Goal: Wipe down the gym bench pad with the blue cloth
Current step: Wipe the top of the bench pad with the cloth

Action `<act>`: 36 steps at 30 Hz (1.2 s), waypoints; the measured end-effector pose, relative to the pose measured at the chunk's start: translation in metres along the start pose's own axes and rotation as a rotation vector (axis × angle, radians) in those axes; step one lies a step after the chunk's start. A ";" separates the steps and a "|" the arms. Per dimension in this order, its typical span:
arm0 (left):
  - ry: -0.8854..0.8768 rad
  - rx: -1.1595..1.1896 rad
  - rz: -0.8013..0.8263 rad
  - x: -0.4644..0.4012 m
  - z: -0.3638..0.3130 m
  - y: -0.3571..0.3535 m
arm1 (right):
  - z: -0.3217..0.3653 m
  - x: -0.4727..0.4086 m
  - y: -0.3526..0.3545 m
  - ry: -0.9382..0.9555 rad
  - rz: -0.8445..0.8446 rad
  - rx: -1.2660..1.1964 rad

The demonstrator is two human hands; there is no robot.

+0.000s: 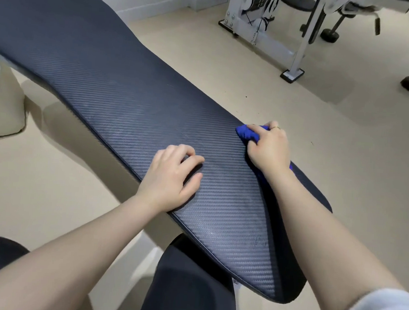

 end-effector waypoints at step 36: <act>0.101 0.021 -0.012 0.001 0.006 -0.002 | -0.005 0.066 0.012 0.456 0.124 0.097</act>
Point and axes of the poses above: each hand's wrist, its own x-axis away from the middle knuckle, its own y-axis out of the back of the hand, z = x × y, the point moved 7 cm from there along -x, towards the middle knuckle, and after that the axes turned 6 degrees about z, right-handed, at the moved point
